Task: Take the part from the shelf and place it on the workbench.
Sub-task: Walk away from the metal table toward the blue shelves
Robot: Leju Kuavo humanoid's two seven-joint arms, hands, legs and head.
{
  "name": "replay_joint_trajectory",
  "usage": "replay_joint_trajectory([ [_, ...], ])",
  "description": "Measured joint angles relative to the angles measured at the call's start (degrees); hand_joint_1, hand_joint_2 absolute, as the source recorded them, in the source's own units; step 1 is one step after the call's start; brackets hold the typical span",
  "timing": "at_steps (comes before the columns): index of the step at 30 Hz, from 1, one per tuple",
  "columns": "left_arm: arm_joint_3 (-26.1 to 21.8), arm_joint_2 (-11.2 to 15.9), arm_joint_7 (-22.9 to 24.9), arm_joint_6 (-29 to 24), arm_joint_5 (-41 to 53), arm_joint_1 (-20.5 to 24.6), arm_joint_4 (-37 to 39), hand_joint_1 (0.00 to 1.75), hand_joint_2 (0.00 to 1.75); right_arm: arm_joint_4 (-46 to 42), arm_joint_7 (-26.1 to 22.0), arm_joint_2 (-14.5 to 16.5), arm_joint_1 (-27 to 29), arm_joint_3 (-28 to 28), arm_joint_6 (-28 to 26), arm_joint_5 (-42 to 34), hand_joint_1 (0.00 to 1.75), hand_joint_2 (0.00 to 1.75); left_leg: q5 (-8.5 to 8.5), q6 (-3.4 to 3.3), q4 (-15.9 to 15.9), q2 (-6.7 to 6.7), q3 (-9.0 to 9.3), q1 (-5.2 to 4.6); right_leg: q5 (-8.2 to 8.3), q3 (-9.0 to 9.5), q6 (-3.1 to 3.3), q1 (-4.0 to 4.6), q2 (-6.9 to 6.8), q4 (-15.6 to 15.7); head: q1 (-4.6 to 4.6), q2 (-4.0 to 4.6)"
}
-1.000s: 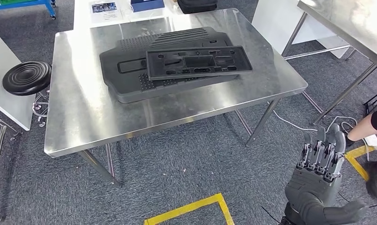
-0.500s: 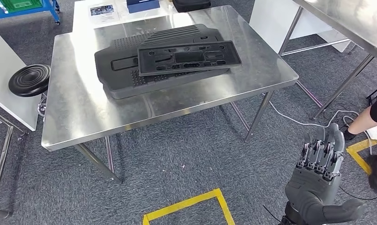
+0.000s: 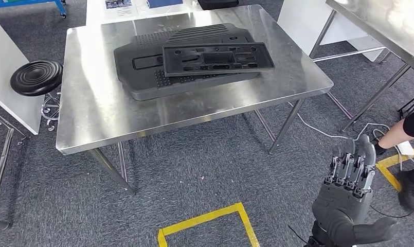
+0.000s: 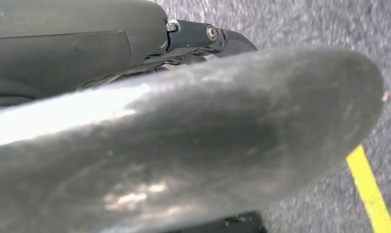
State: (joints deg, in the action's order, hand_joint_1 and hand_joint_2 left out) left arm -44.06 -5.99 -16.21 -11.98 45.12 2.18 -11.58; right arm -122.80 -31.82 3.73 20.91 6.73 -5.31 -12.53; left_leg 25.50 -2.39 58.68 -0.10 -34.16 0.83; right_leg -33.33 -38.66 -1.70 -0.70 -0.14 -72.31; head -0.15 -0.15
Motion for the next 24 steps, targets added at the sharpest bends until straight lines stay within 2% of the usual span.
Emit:
replay_joint_trajectory([
  [1, 0.0, -0.01, -0.01, 0.0, 0.01, -0.01, 0.01, 0.0, 0.0, 0.07, 0.0, -0.06, 0.01, 0.0, 0.0, -0.01, 0.0, 0.0, -0.28, 0.04, 0.01, 0.01, -0.38, -0.01, -0.33, -0.14, -0.31, -0.05, 0.0, -1.08, 0.0, 0.0],
  [2, 0.0, -0.03, -0.01, 0.0, 0.02, -0.02, 0.01, 0.0, 0.0, 0.11, 0.0, -0.11, 0.02, 0.0, 0.0, -0.01, 0.0, 0.0, -0.57, 0.13, 0.01, 0.01, -0.71, 0.0, 0.24, 1.02, -0.77, -0.09, 0.0, 0.36, 0.02, 0.0],
  [4, -0.01, -0.12, -0.01, 0.0, 0.07, -0.03, 0.02, 0.0, 0.0, 0.16, 0.0, -0.17, -0.02, 0.0, 0.0, 0.0, 0.0, 0.0, -1.12, 0.47, 0.01, -0.05, -1.15, 0.02, 2.63, 6.1, -1.53, -0.13, -0.02, 8.73, 0.03, 0.0],
  [5, -0.01, -0.16, -0.01, 0.0, 0.11, -0.03, 0.02, 0.0, 0.0, 0.18, 0.04, -0.17, -0.02, 0.01, 0.0, 0.01, 0.0, 0.0, -1.38, 0.75, -0.01, -0.1, -1.27, -0.08, 3.69, 8.29, -1.56, -0.01, 0.0, 12.66, 0.02, 0.0],
  [6, -0.02, -0.17, -0.02, 0.0, 0.18, -0.02, 0.01, 0.0, 0.0, 0.2, 0.07, -0.18, -0.02, 0.02, 0.01, 0.02, 0.0, 0.0, -1.61, 1.07, -0.02, -0.12, -1.35, -0.16, 4.36, 9.61, -1.31, 0.13, 0.03, 15.19, -0.02, 0.0],
  [7, -0.02, -0.17, -0.02, 0.0, 0.22, -0.02, 0.01, 0.0, 0.0, 0.23, 0.1, -0.19, 0.01, 0.03, 0.01, 0.04, 0.0, 0.0, -1.84, 1.42, -0.08, -0.12, -1.38, -0.21, 4.64, 9.94, -0.9, 0.33, 0.07, 16.13, -0.04, 0.0],
  [8, -0.02, -0.18, -0.03, 0.0, 0.27, -0.02, 0.01, 0.0, 0.0, 0.26, 0.16, -0.22, 0.07, 0.04, 0.02, 0.06, 0.0, 0.0, -2.09, 1.8, -0.2, -0.12, -1.38, -0.24, 4.94, 9.71, -0.48, 0.54, 0.11, 16.03, -0.08, 0.0],
  [10, -0.02, -0.18, -0.03, 0.0, 0.3, -0.09, 0.02, 0.0, 0.0, 0.29, 0.21, -0.29, 0.11, 0.1, 0.03, 0.12, 0.0, 0.0, -2.0, 2.48, 0.01, -0.1, -1.66, -0.05, 5.62, 9.48, 0.45, 0.32, 0.08, 16.19, -0.09, 0.0],
  [11, -0.02, -0.18, -0.03, 0.0, 0.3, -0.14, 0.02, 0.0, 0.0, 0.29, 0.24, -0.32, 0.12, 0.14, 0.04, 0.15, 0.0, 0.0, -0.92, 2.74, 1.03, -0.1, -2.15, 0.0, 6.02, 9.43, 0.95, 0.15, 0.04, 16.3, -0.14, 0.0],
  [13, -0.02, -0.19, -0.02, 0.0, 0.31, -0.22, 0.02, 0.0, 0.0, 0.31, 0.24, -0.32, 0.14, 0.27, 0.06, 0.19, 0.0, 0.0, 3.41, 3.11, 6.52, -0.11, -4.28, 0.06, 6.65, 9.17, 1.63, 0.0, -0.06, 16.34, -0.22, 0.0],
  [14, -0.02, -0.2, -0.02, 0.0, 0.32, -0.25, 0.02, 0.0, 0.0, 0.33, 0.24, -0.32, 0.16, 0.33, 0.07, 0.2, 0.0, 0.0, 5.74, 3.26, 10.4, -0.11, -5.63, 0.07, 6.89, 8.85, 1.83, 0.07, -0.1, 16.26, -0.22, 0.0],
  [15, -0.02, -0.21, 0.01, 0.0, 0.33, -0.26, 0.02, 0.0, 0.0, 0.37, 0.24, -0.32, 0.17, 0.38, 0.07, 0.2, 0.0, 0.0, 7.28, 3.38, 13.72, -0.11, -6.63, 0.08, 7.05, 8.51, 1.87, 0.16, -0.11, 16.15, -0.21, 0.0],
  [16, -0.02, -0.22, 0.03, 0.0, 0.34, -0.27, 0.02, 0.0, 0.0, 0.42, 0.24, -0.32, 0.19, 0.42, 0.07, 0.21, 0.0, 0.0, 7.77, 3.43, 15.4, -0.12, -6.8, 0.08, 7.18, 8.19, 1.86, 0.23, -0.12, 15.99, -0.21, 0.0],
  [17, -0.02, -0.21, 0.04, 0.0, 0.34, -0.27, 0.02, 0.0, 0.0, 0.46, 0.24, -0.32, 0.2, 0.44, 0.07, 0.21, 0.0, 0.0, 7.19, 3.4, 14.8, -0.11, -5.83, 0.08, 7.25, 7.93, 1.83, 0.27, -0.11, 15.78, -0.21, 0.0],
  [18, -0.02, -0.21, 0.06, 0.0, 0.34, -0.27, 0.02, 0.0, 0.0, 0.5, 0.24, -0.32, 0.22, 0.45, 0.07, 0.21, 0.0, 0.0, 5.83, 3.3, 12.06, -0.11, -3.77, 0.08, 7.27, 7.75, 1.78, 0.28, -0.09, 15.55, -0.22, 0.0],
  [20, -0.03, -0.16, 0.06, 0.0, 0.34, -0.21, 0.02, 0.0, 0.0, 0.51, 0.24, -0.32, 0.23, 0.52, 0.07, 0.21, 0.0, 0.0, 3.45, 2.92, 4.48, -0.14, 1.01, 0.01, 7.27, 7.46, 1.62, 0.48, -0.06, 14.98, -0.22, 0.0],
  [21, -0.03, -0.15, 0.06, 0.0, 0.34, -0.16, 0.02, 0.0, 0.0, 0.51, 0.24, -0.32, 0.22, 0.56, 0.07, 0.22, 0.0, 0.0, 2.88, 2.68, 1.98, -0.16, 2.39, -0.09, 7.32, 7.26, 1.41, 0.6, -0.05, 14.75, -0.18, 0.0],
  [22, -0.05, -0.14, 0.06, 0.0, 0.34, -0.12, 0.02, 0.0, 0.0, 0.51, 0.24, -0.32, 0.21, 0.61, 0.07, 0.25, 0.0, 0.0, 2.75, 2.4, 0.78, -0.19, 2.88, -0.25, 7.44, 7.03, 1.12, 0.7, -0.06, 14.63, -0.16, 0.0],
  [24, -0.1, -0.16, 0.06, 0.0, 0.34, -0.12, 0.03, 0.0, 0.0, 0.51, 0.25, -0.32, 0.22, 0.76, 0.07, 0.3, 0.0, 0.0, 2.32, 1.7, 0.55, -0.17, 2.48, -0.48, 7.83, 6.62, 0.36, 0.65, -0.05, 14.7, -0.15, 0.0],
])
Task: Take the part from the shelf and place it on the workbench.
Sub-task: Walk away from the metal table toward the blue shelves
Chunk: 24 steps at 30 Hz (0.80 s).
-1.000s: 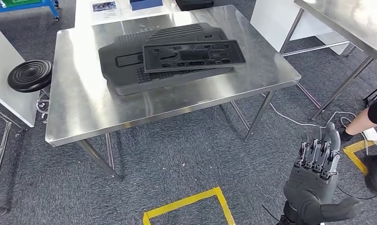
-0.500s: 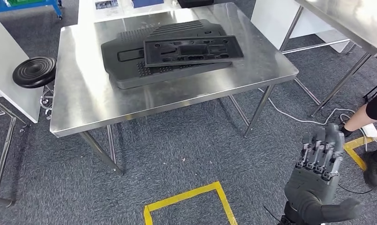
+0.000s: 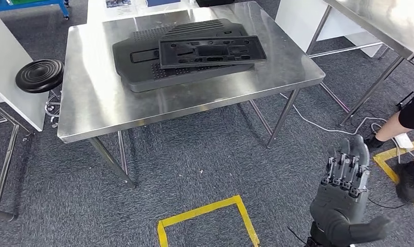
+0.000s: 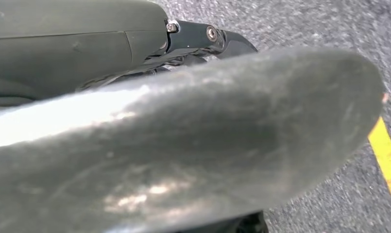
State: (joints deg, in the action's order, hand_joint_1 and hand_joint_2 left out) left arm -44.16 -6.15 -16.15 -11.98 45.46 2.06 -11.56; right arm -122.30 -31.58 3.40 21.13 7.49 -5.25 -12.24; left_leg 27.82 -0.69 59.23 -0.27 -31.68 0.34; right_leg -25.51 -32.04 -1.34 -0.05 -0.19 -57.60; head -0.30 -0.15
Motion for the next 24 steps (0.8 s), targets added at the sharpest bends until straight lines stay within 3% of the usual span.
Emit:
replay_joint_trajectory([
  [2, -0.06, -0.02, 0.02, 0.0, 0.02, 0.0, 0.0, 0.0, 0.0, 0.0, 0.01, -0.05, 0.04, 0.14, -0.01, 0.03, 0.0, 0.0, -0.74, -0.94, -0.38, 0.1, -0.45, 0.15, -0.8, -0.94, -0.45, -0.12, 0.05, -1.07, 0.07, 0.0],
  [3, -0.09, -0.03, 0.04, 0.0, 0.05, 0.03, 0.0, 0.0, 0.0, 0.02, 0.06, -0.08, 0.05, 0.19, -0.02, 0.04, 0.0, 0.0, -1.15, -1.37, -0.57, 0.14, -0.77, 0.31, -2.11, -1.95, -0.43, -0.17, 0.07, -3.06, 0.19, 0.0],
  [5, -0.14, -0.01, 0.14, 0.0, 0.14, 0.09, -0.01, 0.0, 0.0, 0.18, 0.28, -0.13, 0.08, 0.24, -0.08, 0.05, 0.0, 0.0, -1.8, -1.78, -0.6, 0.2, -1.67, 0.34, -5.82, -4.9, -0.18, -0.43, 0.09, -9.98, 0.39, 0.0],
  [7, -0.22, 0.0, 0.26, 0.0, 0.23, 0.09, -0.01, 0.0, 0.0, 0.5, 0.53, -0.16, 0.11, 0.28, -0.19, 0.04, 0.0, 0.0, -2.43, -1.74, -0.58, 0.25, -2.61, 0.32, -8.02, -6.81, -0.48, -0.66, 0.08, -15.41, 0.4, 0.0],
  [8, -0.26, 0.0, 0.31, 0.0, 0.32, 0.08, -0.01, 0.0, 0.0, 0.67, 0.6, -0.17, 0.12, 0.3, -0.26, 0.04, 0.0, 0.0, -2.76, -1.65, -0.58, 0.27, -3.02, 0.32, -7.9, -6.2, -0.91, -0.75, 0.08, -15.11, 0.41, 0.0],
  [10, -0.31, -0.02, 0.36, 0.0, 0.51, 0.08, -0.01, 0.0, 0.0, 0.85, 0.69, -0.19, 0.1, 0.34, -0.39, 0.05, 0.0, 0.0, -3.41, -1.35, -0.57, 0.24, -3.64, 0.34, -5.85, -1.61, -1.85, -0.89, 0.06, -8.19, 0.42, 0.0],
  [12, -0.36, -0.03, 0.37, 0.0, 0.63, 0.08, -0.02, 0.0, 0.0, 0.9, 0.74, -0.19, -0.02, 0.39, -0.5, 0.06, 0.0, 0.0, -3.95, -0.82, -0.54, 0.17, -3.92, 0.17, -4.05, 2.85, -1.9, -0.72, 0.06, -0.62, 0.39, 0.0],
  [13, -0.4, -0.02, 0.36, 0.0, 0.66, 0.1, -0.02, 0.0, 0.0, 0.93, 0.82, -0.18, -0.07, 0.42, -0.58, 0.07, 0.0, 0.0, -4.2, -0.47, -0.56, 0.16, -3.95, 0.1, -3.62, 3.78, -1.59, -0.55, 0.08, 1.16, 0.34, 0.0],
  [15, -0.57, -0.02, 0.34, 0.0, 0.68, 0.1, -0.03, 0.0, 0.0, 1.15, 1.48, -0.22, -0.08, 0.43, -1.14, 0.27, 0.0, 0.0, -4.74, 0.32, -0.83, 0.18, -3.93, 0.14, -3.08, 3.57, -0.73, -0.22, 0.14, 1.52, 0.27, 0.0],
  [17, -0.8, 0.0, 0.34, -0.02, 0.68, 0.03, -0.02, 0.0, 0.0, 1.89, 2.98, -0.21, -0.05, 0.36, -2.25, 0.66, 0.0, 0.0, -4.26, 0.98, -0.34, 0.17, -4.36, 0.39, -2.31, 3.32, 0.15, -0.55, 0.1, 1.7, 0.23, 0.0],
  [19, -1.01, 0.01, 0.38, -0.05, 0.68, -0.07, -0.01, 0.0, 0.0, 3.8, 4.87, -0.03, 0.2, 0.07, -3.03, 0.67, 0.0, 0.0, -0.55, 1.28, 3.84, 0.13, -6.09, 0.51, -1.49, 2.96, 0.91, -0.9, 0.0, 1.87, 0.12, 0.0],
  [21, -1.18, -0.01, 0.56, -0.07, 0.83, -0.13, -0.01, 0.0, 0.0, 7.07, 7.09, 0.3, 0.54, -0.67, -3.08, 0.54, 0.0, 0.0, 4.12, 1.46, 11.22, 0.1, -8.6, 0.51, -0.92, 2.3, 1.21, -0.75, -0.08, 1.76, 0.05, 0.0],
  [22, -1.25, -0.02, 0.68, -0.07, 0.99, -0.15, -0.01, 0.0, 0.0, 9.32, 8.28, 0.55, 0.63, -1.27, -2.84, 0.73, 0.0, 0.0, 5.21, 1.52, 13.81, 0.1, -9.18, 0.51, -0.68, 1.91, 1.21, -0.69, -0.09, 1.66, 0.06, 0.0],
  [23, -1.29, -0.01, 0.79, -0.07, 1.16, -0.18, -0.01, 0.0, 0.0, 12.03, 9.47, 0.84, 0.6, -2.03, -2.39, 1.1, 0.0, 0.0, 5.19, 1.53, 14.41, 0.1, -8.74, 0.51, -0.52, 1.59, 1.19, -0.66, -0.09, 1.5, 0.06, 0.0],
  [24, -1.33, 0.0, 0.86, -0.07, 1.32, -0.2, -0.01, 0.0, 0.0, 15.06, 10.39, 1.16, 0.56, -2.91, -1.73, 1.59, 0.0, 0.0, 4.19, 1.5, 12.71, 0.1, -7.16, 0.52, -0.42, 1.33, 1.12, -0.67, -0.08, 1.29, 0.05, 0.0],
])
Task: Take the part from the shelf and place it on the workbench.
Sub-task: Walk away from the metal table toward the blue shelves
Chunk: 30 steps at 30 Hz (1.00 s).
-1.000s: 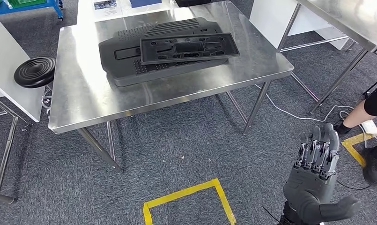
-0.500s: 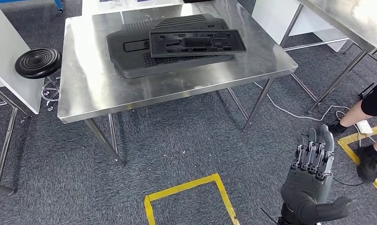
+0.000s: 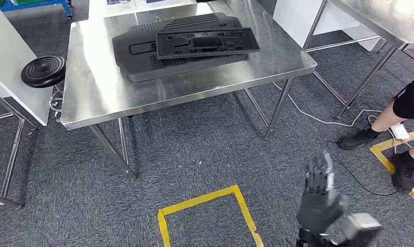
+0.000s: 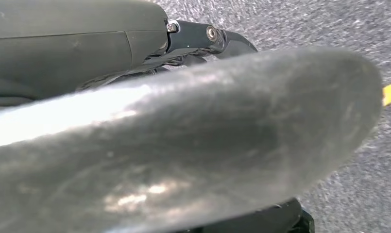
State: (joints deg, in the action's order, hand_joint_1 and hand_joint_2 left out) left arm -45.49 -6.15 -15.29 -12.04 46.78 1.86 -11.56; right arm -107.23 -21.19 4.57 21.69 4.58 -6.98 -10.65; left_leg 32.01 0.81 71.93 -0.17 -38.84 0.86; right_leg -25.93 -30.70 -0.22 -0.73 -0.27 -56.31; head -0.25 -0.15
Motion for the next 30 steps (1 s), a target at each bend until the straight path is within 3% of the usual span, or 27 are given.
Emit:
replay_joint_trajectory([
  [2, -0.14, 0.05, 0.07, -0.02, 0.27, 0.04, 0.0, 0.0, 0.0, 6.2, 1.11, 0.73, -0.11, -1.99, 1.73, 1.22, 0.0, 0.0, -2.51, -0.13, -7.42, -0.08, 4.94, 0.02, 0.05, -0.44, -0.17, 0.02, 0.0, -0.61, -0.01, 0.0],
  [4, -0.3, 0.08, 0.13, -0.04, 0.63, 0.1, 0.0, 0.0, 0.0, 12.39, 2.27, 1.42, -0.57, -4.11, 3.12, 3.4, 0.0, 0.0, -3.57, -0.5, -12.21, -0.24, 7.55, -0.12, 0.13, -0.9, -0.69, 0.29, -0.01, -1.12, 0.07, 0.0],
  [7, -0.47, 0.07, 0.26, -0.02, 1.4, 0.12, 0.0, 0.0, 0.0, 23.74, 3.51, 2.06, -2.25, -7.54, 4.25, 9.2, 0.0, 0.0, -4.2, -1.6, -12.81, -0.25, 7.15, -0.33, 0.64, -1.32, -1.85, 0.36, 0.02, -0.96, 0.1, 0.0],
  [9, -0.71, 0.05, 0.33, 0.02, 1.97, 0.21, 0.0, 0.0, 0.0, 32.97, 2.9, 2.15, -3.88, -10.07, 4.38, 13.35, 0.0, 0.0, -4.97, -2.61, -13.14, -0.18, 6.58, -0.16, -0.69, -2.52, -2.11, 0.27, 0.07, -2.82, 0.17, 0.0],
  [12, -0.98, 0.09, 0.55, 0.08, 2.72, 0.26, 0.0, 0.0, 0.0, 47.5, 0.87, 2.05, -7.47, -13.44, 1.88, 18.39, 0.0, 0.0, -6.03, -3.28, -13.23, -0.06, 5.13, -0.17, -6.17, -7.23, -1.83, 0.06, 0.11, -13.21, 0.35, 0.0],
  [13, -0.99, 0.09, 0.62, 0.1, 2.89, 0.27, 0.0, 0.0, 0.0, 52.13, 0.14, 1.98, -8.62, -14.36, 0.59, 19.62, 0.0, 0.0, -6.36, -3.29, -13.22, -0.02, 4.63, -0.22, -7.42, -8.38, -1.93, 0.02, 0.11, -16.28, 0.35, 0.0],
  [14, -1.01, 0.08, 0.69, 0.12, 3.09, 0.28, 0.0, 0.0, 0.0, 56.48, -0.49, 1.9, -9.73, -15.16, -0.68, 20.61, 0.0, 0.0, -6.69, -3.26, -13.21, 0.02, 4.17, -0.26, -7.87, -8.48, -2.19, 0.0, 0.11, -17.42, 0.34, 0.0],
  [15, -1.01, 0.06, 0.77, 0.14, 3.28, 0.28, 0.0, 0.0, 0.0, 60.5, -0.91, 1.8, -10.87, -15.82, -1.73, 21.29, 0.0, 0.0, -7.02, -3.18, -13.2, 0.02, 3.78, -0.29, -7.38, -7.18, -2.58, 0.0, 0.11, -15.86, 0.35, 0.0],
  [17, -1.02, 0.0, 0.95, 0.14, 3.73, 0.36, 0.0, 0.0, 0.0, 68.21, -1.35, 1.49, -13.31, -17.0, -3.42, 22.23, 0.0, 0.0, -7.69, -2.91, -13.19, 0.02, 3.23, -0.3, -5.16, -1.61, -3.1, 0.05, 0.08, -7.1, 0.36, 0.0],
  [19, -1.02, -0.04, 1.11, 0.13, 4.08, 0.46, 0.0, 0.0, 0.0, 74.1, -1.23, 1.22, -15.4, -17.84, -4.52, 22.87, 0.0, 0.0, -8.26, -2.37, -13.26, 0.02, 3.04, -0.45, -3.58, 2.34, -2.71, 0.39, 0.07, -0.25, 0.29, 0.0],
  [22, -1.02, -0.06, 1.3, 0.15, 4.56, 0.53, 0.0, 0.0, 0.0, 80.51, 0.59, 0.95, -17.57, -18.41, -5.82, 23.93, 0.0, 0.0, -9.1, -1.19, -13.65, 0.07, 3.11, -0.38, -2.65, 2.54, -1.52, 0.85, 0.13, 0.93, 0.19, 0.0],
  [24, -1.02, -0.05, 1.36, 0.17, 5.09, 0.49, 0.0, 0.0, 0.0, 84.11, 3.96, 0.81, -18.45, -18.5, -6.09, 25.01, 0.0, 0.0, -8.18, -0.55, -12.77, 0.02, 2.59, -0.24, -1.76, 2.38, -0.74, 0.43, 0.06, 1.28, 0.12, 0.0],
  [25, -1.02, -0.04, 1.39, 0.19, 5.35, 0.48, 0.0, 0.0, 0.0, 85.47, 6.22, 0.8, -18.82, -18.51, -5.94, 25.64, 0.0, 0.0, -6.39, -0.32, -10.76, -0.01, 1.77, -0.22, -1.26, 2.22, -0.38, 0.17, 0.02, 1.45, 0.06, 0.0],
  [28, -1.02, -0.04, 1.44, 0.23, 5.98, 0.48, 0.0, 0.0, 0.0, 89.12, 13.64, 0.98, -19.75, -18.48, -5.03, 27.36, 0.0, 0.0, 0.61, 0.19, -0.03, -0.02, -1.84, -0.15, -0.35, 1.31, 0.02, 0.06, -0.02, 1.31, -0.18, 0.0],
  [29, -1.03, -0.05, 1.49, 0.23, 6.07, 0.48, 0.0, 0.0, 0.0, 90.17, 15.6, 1.07, -19.9, -18.47, -4.85, 27.72, 0.0, 0.0, 1.36, 0.3, 1.94, -0.02, -2.06, -0.14, -0.18, 0.95, -0.05, 0.07, -0.02, 1.16, -0.2, 0.0],
  [30, -1.04, -0.04, 1.57, 0.21, 6.11, 0.47, 0.0, 0.0, 0.0, 91.02, 17.11, 1.15, -19.98, -18.47, -4.81, 27.99, 0.0, 0.0, 0.99, 0.35, 1.66, -0.02, -1.13, -0.11, -0.08, 0.64, -0.14, 0.05, -0.01, 0.93, -0.2, 0.0],
])
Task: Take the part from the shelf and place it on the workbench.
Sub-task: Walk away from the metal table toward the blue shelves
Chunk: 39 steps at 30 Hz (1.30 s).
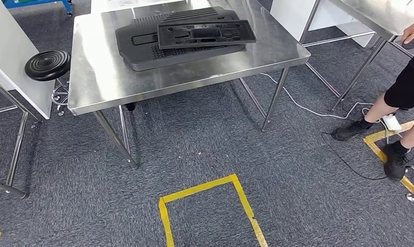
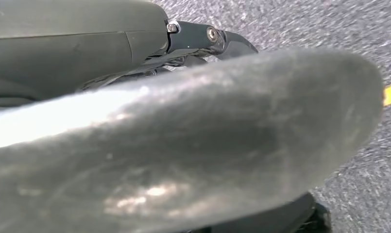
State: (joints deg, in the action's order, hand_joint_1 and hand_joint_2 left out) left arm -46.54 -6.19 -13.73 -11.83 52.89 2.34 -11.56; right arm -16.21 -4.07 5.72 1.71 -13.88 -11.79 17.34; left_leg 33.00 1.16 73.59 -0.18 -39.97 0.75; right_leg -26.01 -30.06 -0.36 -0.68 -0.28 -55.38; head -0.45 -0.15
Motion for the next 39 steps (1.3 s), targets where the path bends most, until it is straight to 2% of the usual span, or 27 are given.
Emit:
replay_joint_trajectory([
  [1, -0.02, 0.01, 0.08, -0.03, 0.04, 0.0, 0.0, 0.0, 0.0, 0.7, 1.05, 0.08, -0.07, 0.01, -0.02, 0.21, 0.0, 0.0, -1.25, 0.01, -2.56, 0.01, 2.05, 0.04, 0.04, -0.25, -0.09, -0.06, 0.03, -0.32, -0.01, 0.0],
  [3, -0.09, 0.05, 0.16, -0.08, 0.19, 0.1, 0.0, 0.0, 0.0, 1.79, 2.19, 0.15, -0.36, 0.01, -0.14, 0.47, 0.0, 0.0, -3.61, -0.05, -10.15, -0.05, 6.94, 0.09, -0.03, -0.82, -0.33, 0.02, 0.1, -1.24, -0.05, 0.0],
  [4, -0.12, 0.05, 0.16, -0.1, 0.26, 0.17, 0.0, 0.0, 0.0, 2.22, 2.4, 0.17, -0.57, 0.02, -0.17, 0.53, 0.0, 0.0, -4.14, -0.29, -12.72, -0.12, 8.34, 0.05, -0.04, -1.19, -0.54, 0.16, 0.14, -1.69, -0.02, 0.0],
  [5, -0.15, 0.04, 0.17, -0.1, 0.31, 0.22, 0.0, 0.0, 0.0, 2.59, 2.54, 0.19, -0.78, 0.02, -0.19, 0.57, 0.0, 0.0, -4.25, -0.61, -13.99, -0.19, 8.84, -0.05, 0.02, -1.53, -0.83, 0.31, 0.17, -1.97, 0.01, 0.0],
  [8, -0.19, 0.03, 0.18, -0.1, 0.35, 0.26, 0.0, 0.0, 0.0, 3.38, 2.7, 0.17, -1.09, 0.02, -0.21, 0.63, 0.0, 0.0, -4.89, -2.02, -14.31, -0.24, 8.2, -0.32, 0.4, -2.26, -1.83, 0.25, 0.23, -2.12, 0.05, 0.0],
  [9, -0.19, 0.03, 0.19, -0.1, 0.35, 0.28, 0.0, 0.0, 0.0, 3.57, 2.72, 0.14, -1.11, 0.01, -0.22, 0.63, 0.0, 0.0, -5.23, -2.53, -14.43, -0.2, 7.96, -0.27, -0.07, -2.73, -2.0, 0.17, 0.23, -2.72, 0.09, 0.0],
  [10, -0.19, 0.04, 0.19, -0.1, 0.35, 0.31, 0.0, 0.0, 0.0, 3.74, 2.73, 0.11, -1.15, 0.01, -0.22, 0.63, 0.0, 0.0, -5.58, -3.03, -14.55, -0.16, 7.64, -0.16, -1.21, -3.62, -1.97, 0.13, 0.24, -4.43, 0.18, 0.0],
  [12, -0.2, 0.05, 0.2, -0.09, 0.35, 0.37, 0.0, 0.0, 0.0, 4.03, 2.75, 0.11, -1.34, 0.01, -0.23, 0.63, 0.0, 0.0, -6.21, -3.61, -14.59, -0.06, 6.79, -0.13, -4.87, -6.58, -1.66, 0.03, 0.23, -11.08, 0.4, 0.0],
  [14, -0.21, 0.05, 0.2, -0.08, 0.35, 0.39, 0.0, 0.0, 0.0, 4.29, 2.9, 0.12, -1.48, 0.01, -0.38, 0.7, 0.0, 0.0, -6.87, -3.7, -14.57, 0.03, 5.82, -0.2, -7.73, -9.13, -1.73, -0.02, 0.23, -17.86, 0.45, 0.0],
  [15, -0.22, 0.04, 0.2, -0.09, 0.34, 0.38, 0.0, 0.0, 0.0, 4.4, 3.07, 0.12, -1.48, 0.02, -0.52, 0.73, 0.0, 0.0, -7.21, -3.66, -14.56, 0.05, 5.38, -0.24, -8.02, -9.0, -2.01, -0.01, 0.23, -18.6, 0.46, 0.0],
  [16, -0.25, 0.04, 0.21, -0.11, 0.31, 0.38, 0.0, 0.0, 0.0, 4.47, 3.26, 0.1, -1.48, 0.02, -0.69, 0.77, 0.0, 0.0, -7.54, -3.58, -14.56, 0.05, 5.0, -0.26, -7.44, -7.56, -2.36, 0.02, 0.23, -16.75, 0.46, 0.0],
  [18, -0.32, 0.0, 0.21, -0.19, 0.05, 0.38, 0.0, 0.0, 0.0, 4.57, 3.43, 0.08, -1.65, 0.02, -1.38, 0.79, 0.0, 0.0, -8.2, -3.31, -14.55, 0.01, 4.46, -0.27, -5.28, -1.97, -2.62, 0.21, 0.2, -7.78, 0.48, 0.0],
  [19, -0.38, -0.03, 0.2, -0.23, -0.11, 0.38, 0.0, 0.0, 0.0, 4.58, 3.24, 0.08, -1.8, 0.02, -1.95, 0.87, 0.0, 0.0, -8.49, -3.05, -14.59, 0.01, 4.31, -0.35, -4.39, 0.33, -2.45, 0.4, 0.18, -3.79, 0.45, 0.0],
  [20, -0.49, -0.06, 0.18, -0.29, -0.26, 0.38, 0.0, 0.0, 0.0, 4.58, 2.89, 0.1, -1.94, 0.03, -2.66, 1.1, 0.0, 0.0, -8.75, -2.74, -14.63, 0.02, 4.24, -0.39, -3.84, 1.77, -2.12, 0.62, 0.17, -1.19, 0.41, 0.0],
  [21, -0.62, -0.11, 0.14, -0.35, -0.38, 0.38, 0.0, 0.0, 0.0, 4.58, 2.42, 0.13, -2.04, 0.06, -3.26, 1.46, 0.0, 0.0, -8.99, -2.36, -14.72, 0.06, 4.23, -0.39, -3.61, 2.18, -1.71, 0.83, 0.17, -0.2, 0.34, 0.0],
  [22, -0.76, -0.15, 0.1, -0.4, -0.46, 0.37, 0.0, 0.0, 0.0, 4.6, 1.85, 0.17, -2.04, 0.16, -3.6, 2.0, 0.0, 0.0, -9.28, -1.95, -14.92, 0.08, 4.26, -0.37, -3.27, 2.0, -1.37, 0.98, 0.18, -0.27, 0.28, 0.0],
  [24, -1.13, -0.2, 0.0, -0.51, -0.58, 0.29, 0.0, 0.0, 0.0, 4.69, 0.86, 0.21, -1.95, 0.49, -3.56, 3.21, 0.0, 0.0, -9.36, -1.2, -14.79, 0.07, 4.01, -0.27, -2.33, 1.88, -0.66, 0.63, 0.15, 0.12, 0.28, 0.0],
  [25, -1.32, -0.21, -0.06, -0.57, -0.59, 0.21, 0.0, 0.0, 0.0, 4.74, 0.47, 0.22, -1.9, 0.7, -3.36, 3.79, 0.0, 0.0, -8.26, -0.93, -13.7, 0.03, 3.5, -0.24, -1.79, 1.82, -0.26, 0.39, 0.12, 0.36, 0.22, 0.0],
  [26, -1.5, -0.21, -0.13, -0.62, -0.59, 0.13, 0.0, 0.0, 0.0, 4.77, 0.22, 0.25, -1.84, 0.91, -3.14, 4.2, 0.0, 0.0, -6.32, -0.71, -11.41, 0.0, 2.59, -0.2, -1.3, 1.68, 0.03, 0.14, 0.08, 0.54, 0.18, 0.0],
  [28, -1.72, -0.23, -0.25, -0.67, -0.59, 0.04, 0.0, 0.0, 0.0, 4.82, -0.19, 0.33, -1.72, 1.25, -2.64, 4.6, 0.0, 0.0, -1.42, -0.31, -4.29, -0.02, 0.18, -0.08, -0.79, 1.12, 0.37, 0.18, 0.01, 0.43, 0.06, 0.0],
  [29, -1.76, -0.25, -0.29, -0.67, -0.59, 0.0, 0.0, 0.0, 0.0, 4.89, -0.37, 0.38, -1.65, 1.42, -2.22, 4.62, 0.0, 0.0, 0.09, -0.12, -1.24, -0.02, -0.63, -0.05, -0.64, 0.77, 0.34, 0.21, -0.01, 0.31, 0.07, 0.0],
  [30, -1.79, -0.25, -0.32, -0.67, -0.58, -0.03, 0.0, 0.0, 0.0, 4.98, -0.49, 0.4, -1.59, 1.55, -1.65, 4.59, 0.0, 0.0, 0.55, 0.01, 0.17, -0.01, -0.64, -0.03, -0.53, 0.46, 0.31, 0.22, -0.02, 0.12, 0.05, 0.0],
  [31, -1.8, -0.23, -0.34, -0.67, -0.56, -0.05, 0.0, 0.0, 0.0, 5.06, -0.56, 0.4, -1.56, 1.66, -0.98, 4.55, 0.0, 0.0, -0.04, 0.09, -0.61, 0.0, 0.46, 0.02, -0.46, 0.16, 0.26, 0.18, -0.01, -0.17, 0.05, 0.0],
  [34, -1.81, -0.19, -0.37, -0.64, -0.33, 0.01, 0.0, 0.0, 0.0, 5.19, -0.63, 0.39, -1.57, 1.75, 0.78, 4.31, 0.0, 0.0, -3.56, 0.03, -10.86, -0.12, 7.14, 0.18, -0.61, -0.7, -0.15, 0.2, 0.09, -1.57, 0.01, 0.0],
  [35, -1.81, -0.2, -0.38, -0.61, -0.26, 0.05, 0.0, 0.0, 0.0, 5.2, -0.65, 0.38, -1.61, 1.75, 1.06, 4.23, 0.0, 0.0, -4.01, -0.24, -13.14, -0.21, 8.36, 0.14, -0.64, -1.02, -0.41, 0.34, 0.12, -1.96, 0.03, 0.0],
  [36, -1.81, -0.22, -0.38, -0.58, -0.2, 0.07, 0.0, 0.0, 0.0, 5.2, -0.66, 0.37, -1.65, 1.75, 1.16, 4.21, 0.0, 0.0, -4.0, -0.57, -14.12, -0.3, 8.71, 0.02, -0.61, -1.31, -0.74, 0.49, 0.15, -2.19, 0.07, 0.0],
  [39, -1.84, -0.23, -0.39, -0.57, -0.17, 0.06, 0.0, 0.0, 0.0, 5.22, -0.65, 0.34, -1.68, 1.75, 1.04, 4.4, 0.0, 0.0, -4.76, -1.93, -14.33, -0.26, 8.04, -0.17, -0.4, -2.03, -1.6, 0.41, 0.21, -2.38, 0.09, 0.0],
])
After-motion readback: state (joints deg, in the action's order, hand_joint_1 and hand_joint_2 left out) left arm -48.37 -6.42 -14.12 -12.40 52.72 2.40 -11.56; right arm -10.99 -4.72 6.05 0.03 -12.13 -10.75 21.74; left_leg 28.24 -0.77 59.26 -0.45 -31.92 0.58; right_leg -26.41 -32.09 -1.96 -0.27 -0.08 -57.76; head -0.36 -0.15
